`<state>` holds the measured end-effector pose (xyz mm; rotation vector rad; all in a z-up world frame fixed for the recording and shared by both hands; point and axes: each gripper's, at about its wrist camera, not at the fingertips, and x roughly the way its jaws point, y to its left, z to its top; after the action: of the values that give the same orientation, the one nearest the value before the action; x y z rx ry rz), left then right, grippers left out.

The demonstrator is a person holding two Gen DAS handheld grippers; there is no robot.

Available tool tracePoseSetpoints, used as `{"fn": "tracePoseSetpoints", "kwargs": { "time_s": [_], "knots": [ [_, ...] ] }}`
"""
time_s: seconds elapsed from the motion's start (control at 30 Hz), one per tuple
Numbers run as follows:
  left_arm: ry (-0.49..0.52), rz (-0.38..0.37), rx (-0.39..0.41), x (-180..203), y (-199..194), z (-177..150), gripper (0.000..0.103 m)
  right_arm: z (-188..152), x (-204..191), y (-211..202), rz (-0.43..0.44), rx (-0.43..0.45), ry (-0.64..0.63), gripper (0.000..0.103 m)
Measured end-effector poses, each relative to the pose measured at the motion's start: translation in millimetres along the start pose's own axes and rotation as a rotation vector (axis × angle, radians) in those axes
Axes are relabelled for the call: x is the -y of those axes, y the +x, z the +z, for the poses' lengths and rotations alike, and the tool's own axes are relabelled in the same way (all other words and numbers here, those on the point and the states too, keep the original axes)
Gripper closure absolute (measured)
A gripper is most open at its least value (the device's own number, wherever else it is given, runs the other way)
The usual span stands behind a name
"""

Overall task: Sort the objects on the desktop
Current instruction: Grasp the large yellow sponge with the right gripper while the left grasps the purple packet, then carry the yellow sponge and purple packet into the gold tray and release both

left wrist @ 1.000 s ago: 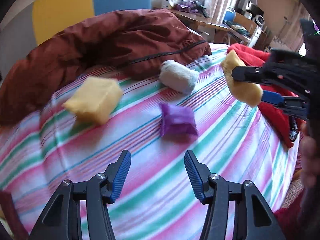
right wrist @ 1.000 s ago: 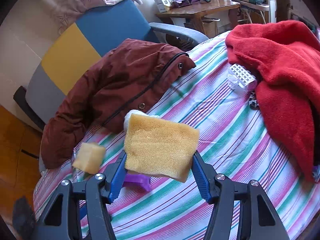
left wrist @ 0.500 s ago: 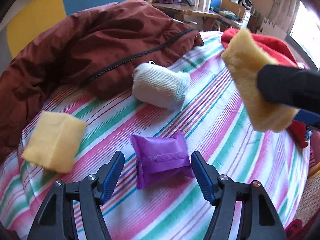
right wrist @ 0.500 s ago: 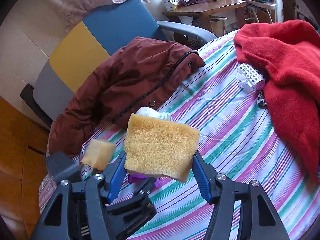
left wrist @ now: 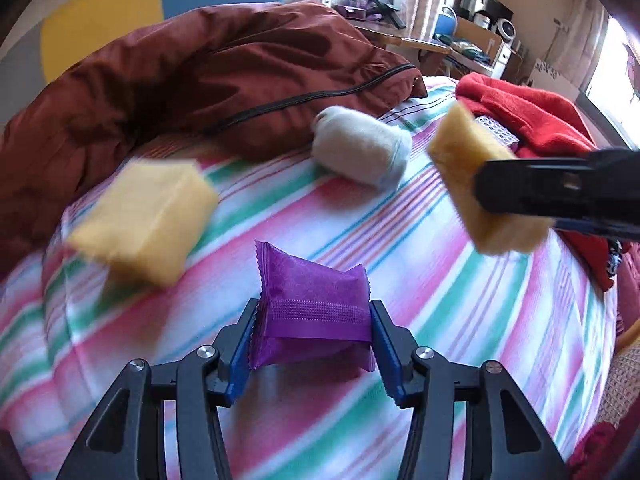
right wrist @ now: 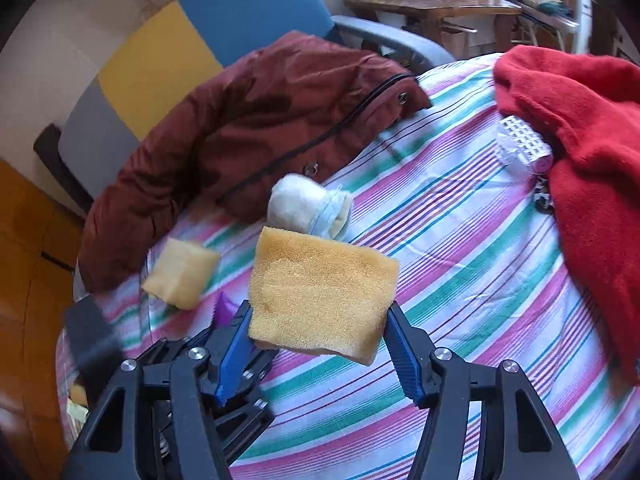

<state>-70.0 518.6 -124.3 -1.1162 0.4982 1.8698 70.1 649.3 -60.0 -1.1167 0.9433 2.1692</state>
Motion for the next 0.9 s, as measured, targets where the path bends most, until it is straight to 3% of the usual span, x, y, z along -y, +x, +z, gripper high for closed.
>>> {"fn": "tracePoseSetpoints", "kwargs": {
  "time_s": [0.3, 0.57, 0.9],
  "knots": [
    [-0.114, 0.03, 0.028, -20.9, -47.3, -49.5, 0.05, -18.7, -40.2, 26.4, 0.03, -0.107, -0.221, 0.04],
    [-0.135, 0.111, 0.091, -33.6, -102.6, -76.4, 0.05, -36.1, -66.4, 29.1, 0.067, -0.116, -0.367, 0.04],
    [-0.189, 0.188, 0.197, -57.1, -180.6, -106.7, 0.05, -54.6, -85.6, 33.5, 0.045, -0.105, -0.487, 0.04]
  ]
}}
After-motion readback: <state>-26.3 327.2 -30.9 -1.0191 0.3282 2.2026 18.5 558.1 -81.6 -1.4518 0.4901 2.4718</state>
